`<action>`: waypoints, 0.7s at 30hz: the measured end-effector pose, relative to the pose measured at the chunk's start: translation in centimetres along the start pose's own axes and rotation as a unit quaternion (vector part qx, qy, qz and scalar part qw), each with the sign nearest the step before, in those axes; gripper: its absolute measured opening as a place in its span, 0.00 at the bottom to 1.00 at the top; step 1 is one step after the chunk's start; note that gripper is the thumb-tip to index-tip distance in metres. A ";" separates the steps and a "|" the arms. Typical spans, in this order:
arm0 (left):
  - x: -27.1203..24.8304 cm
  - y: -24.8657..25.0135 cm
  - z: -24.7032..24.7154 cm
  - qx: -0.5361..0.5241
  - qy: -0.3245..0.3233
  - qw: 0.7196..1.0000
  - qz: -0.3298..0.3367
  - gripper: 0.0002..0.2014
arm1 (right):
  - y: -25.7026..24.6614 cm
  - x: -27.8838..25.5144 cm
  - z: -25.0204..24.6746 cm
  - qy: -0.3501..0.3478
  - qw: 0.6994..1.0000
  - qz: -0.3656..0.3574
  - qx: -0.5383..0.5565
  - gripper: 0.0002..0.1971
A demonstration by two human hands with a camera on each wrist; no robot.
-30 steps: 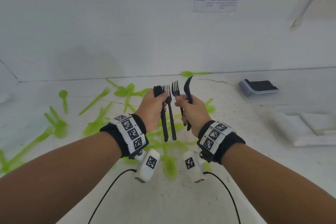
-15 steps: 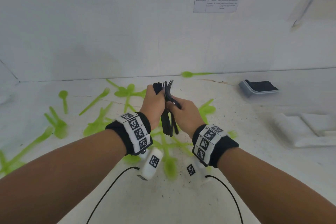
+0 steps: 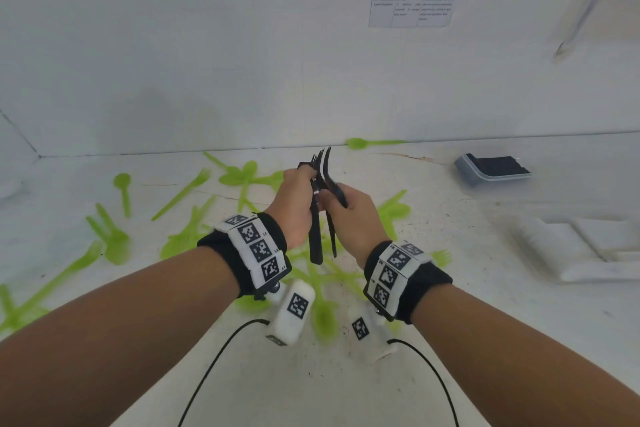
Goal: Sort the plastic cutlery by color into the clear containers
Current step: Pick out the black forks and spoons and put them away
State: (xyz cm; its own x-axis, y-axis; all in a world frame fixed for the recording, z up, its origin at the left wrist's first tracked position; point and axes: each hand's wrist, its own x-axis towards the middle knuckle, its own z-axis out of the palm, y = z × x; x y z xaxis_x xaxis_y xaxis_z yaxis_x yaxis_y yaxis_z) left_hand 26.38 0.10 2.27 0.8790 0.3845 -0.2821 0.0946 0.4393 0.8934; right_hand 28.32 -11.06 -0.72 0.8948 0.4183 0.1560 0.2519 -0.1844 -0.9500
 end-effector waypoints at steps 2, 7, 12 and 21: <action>-0.1 0.0 0.0 0.023 0.010 1.000 0.005 0.05 | 0.1 0.0 0.0 -0.016 0.999 -0.010 -0.033 0.12; -0.2 -0.1 -0.5 0.062 0.012 0.998 0.025 0.08 | 0.1 0.0 -0.6 -0.034 0.999 -0.013 -0.020 0.10; -0.8 0.1 -0.3 0.019 -0.006 1.000 0.015 0.05 | -0.5 -0.8 -0.7 -0.002 0.999 0.013 0.049 0.18; -1.4 0.4 -0.4 0.087 -0.023 0.996 0.017 0.07 | -1.4 -0.9 -1.3 -0.041 0.987 0.098 0.124 0.11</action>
State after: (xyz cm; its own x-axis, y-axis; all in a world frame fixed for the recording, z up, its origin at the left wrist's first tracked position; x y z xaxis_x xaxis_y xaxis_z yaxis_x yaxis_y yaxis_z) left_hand 24.98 0.07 2.92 0.9031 0.3575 -0.2378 0.1402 0.2780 0.9503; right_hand 27.64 -12.36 0.82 0.8818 0.4690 -0.0499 -0.0298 -0.0503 -0.9983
